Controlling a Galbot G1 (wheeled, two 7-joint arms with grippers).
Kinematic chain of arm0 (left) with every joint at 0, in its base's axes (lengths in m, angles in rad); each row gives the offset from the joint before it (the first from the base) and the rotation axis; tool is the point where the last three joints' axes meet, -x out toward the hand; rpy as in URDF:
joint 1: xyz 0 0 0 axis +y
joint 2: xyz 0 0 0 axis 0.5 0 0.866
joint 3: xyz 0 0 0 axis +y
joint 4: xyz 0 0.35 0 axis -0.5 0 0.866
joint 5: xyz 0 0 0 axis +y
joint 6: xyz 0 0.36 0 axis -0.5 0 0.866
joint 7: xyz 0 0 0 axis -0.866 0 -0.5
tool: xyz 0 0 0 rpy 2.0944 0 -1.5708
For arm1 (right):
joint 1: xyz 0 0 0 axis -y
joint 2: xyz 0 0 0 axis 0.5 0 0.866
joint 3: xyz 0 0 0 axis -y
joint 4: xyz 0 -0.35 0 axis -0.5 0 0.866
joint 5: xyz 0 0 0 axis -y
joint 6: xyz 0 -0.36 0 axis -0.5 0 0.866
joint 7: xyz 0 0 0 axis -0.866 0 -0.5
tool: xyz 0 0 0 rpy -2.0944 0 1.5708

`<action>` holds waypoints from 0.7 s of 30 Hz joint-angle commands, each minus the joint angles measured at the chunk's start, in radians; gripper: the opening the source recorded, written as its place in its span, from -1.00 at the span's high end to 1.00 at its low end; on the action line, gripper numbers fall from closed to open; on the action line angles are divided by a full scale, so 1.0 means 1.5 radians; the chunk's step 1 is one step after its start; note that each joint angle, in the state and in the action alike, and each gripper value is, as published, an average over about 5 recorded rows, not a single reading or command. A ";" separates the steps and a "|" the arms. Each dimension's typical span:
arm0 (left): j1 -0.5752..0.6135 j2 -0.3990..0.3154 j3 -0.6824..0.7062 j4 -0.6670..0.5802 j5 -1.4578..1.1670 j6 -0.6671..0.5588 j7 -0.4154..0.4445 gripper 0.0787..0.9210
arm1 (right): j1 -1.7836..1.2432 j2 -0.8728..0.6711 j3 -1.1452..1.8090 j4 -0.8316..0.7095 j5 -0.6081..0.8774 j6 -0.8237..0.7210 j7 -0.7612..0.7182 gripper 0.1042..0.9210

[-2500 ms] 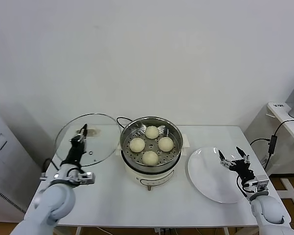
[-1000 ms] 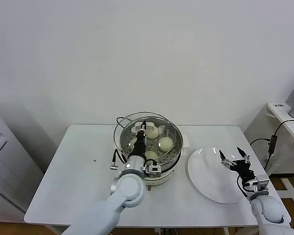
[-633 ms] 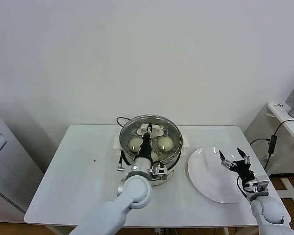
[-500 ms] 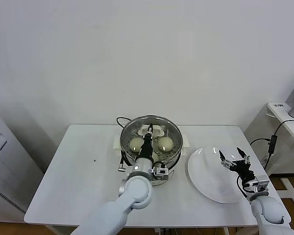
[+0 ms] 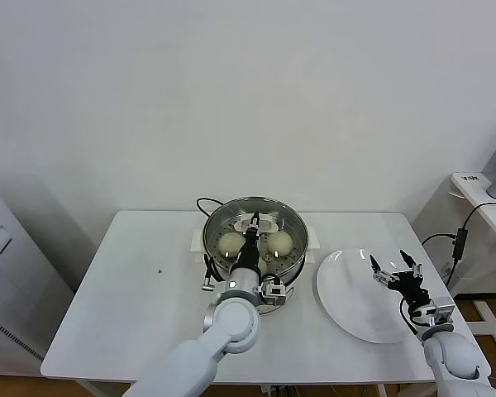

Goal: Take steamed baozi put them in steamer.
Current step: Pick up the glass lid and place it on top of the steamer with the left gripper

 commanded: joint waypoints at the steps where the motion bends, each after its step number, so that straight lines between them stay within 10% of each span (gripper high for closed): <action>1: 0.001 -0.002 -0.002 0.005 -0.003 0.000 -0.004 0.94 | -0.001 0.001 0.001 -0.001 0.000 0.001 -0.001 -0.76; 21: 0.020 0.006 -0.006 0.001 -0.050 0.008 -0.040 0.93 | -0.006 0.005 0.003 -0.002 -0.002 0.007 -0.004 -0.76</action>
